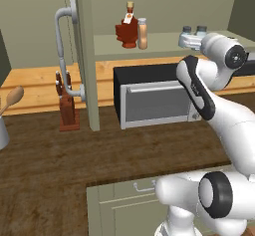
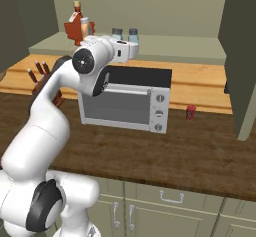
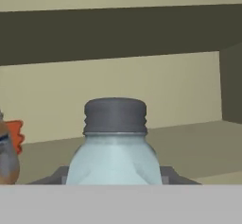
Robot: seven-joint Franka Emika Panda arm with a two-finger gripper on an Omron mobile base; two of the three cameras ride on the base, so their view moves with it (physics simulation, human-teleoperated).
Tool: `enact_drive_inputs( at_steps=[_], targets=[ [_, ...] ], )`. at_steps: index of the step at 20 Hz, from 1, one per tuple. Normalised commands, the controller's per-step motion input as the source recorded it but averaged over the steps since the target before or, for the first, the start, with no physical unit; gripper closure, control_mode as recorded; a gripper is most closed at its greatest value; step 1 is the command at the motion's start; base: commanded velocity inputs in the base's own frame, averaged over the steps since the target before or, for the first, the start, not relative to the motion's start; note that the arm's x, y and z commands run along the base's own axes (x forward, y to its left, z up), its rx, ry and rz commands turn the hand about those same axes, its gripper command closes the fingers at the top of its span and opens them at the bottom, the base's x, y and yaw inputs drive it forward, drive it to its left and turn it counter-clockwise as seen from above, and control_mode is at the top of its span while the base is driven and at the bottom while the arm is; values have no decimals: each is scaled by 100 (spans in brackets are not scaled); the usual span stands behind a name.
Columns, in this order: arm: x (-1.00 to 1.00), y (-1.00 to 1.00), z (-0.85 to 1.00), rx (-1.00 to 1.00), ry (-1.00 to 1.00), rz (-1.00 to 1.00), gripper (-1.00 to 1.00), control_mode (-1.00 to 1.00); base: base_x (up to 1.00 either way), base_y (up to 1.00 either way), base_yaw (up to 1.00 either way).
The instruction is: Put the shaker and condiment bottle from the counter next to their counterparts in the cabinet.
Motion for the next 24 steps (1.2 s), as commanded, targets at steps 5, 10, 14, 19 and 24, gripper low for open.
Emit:
enact_drive_inputs(
  at_steps=[5,10,14,19,24],
  targets=[
    [4,0,0,-1,-14,0,100,-100,0,0,0],
    [0,0,-1,-5,-21,1,100,-100,0,0,0],
    [3,3,0,-7,-9,4,100,-100,0,0,0],
    [11,13,0,-8,0,4,100,-100,0,0,0],
    [9,1,3,-4,0,2,100,-100,0,0,0]
  ],
)
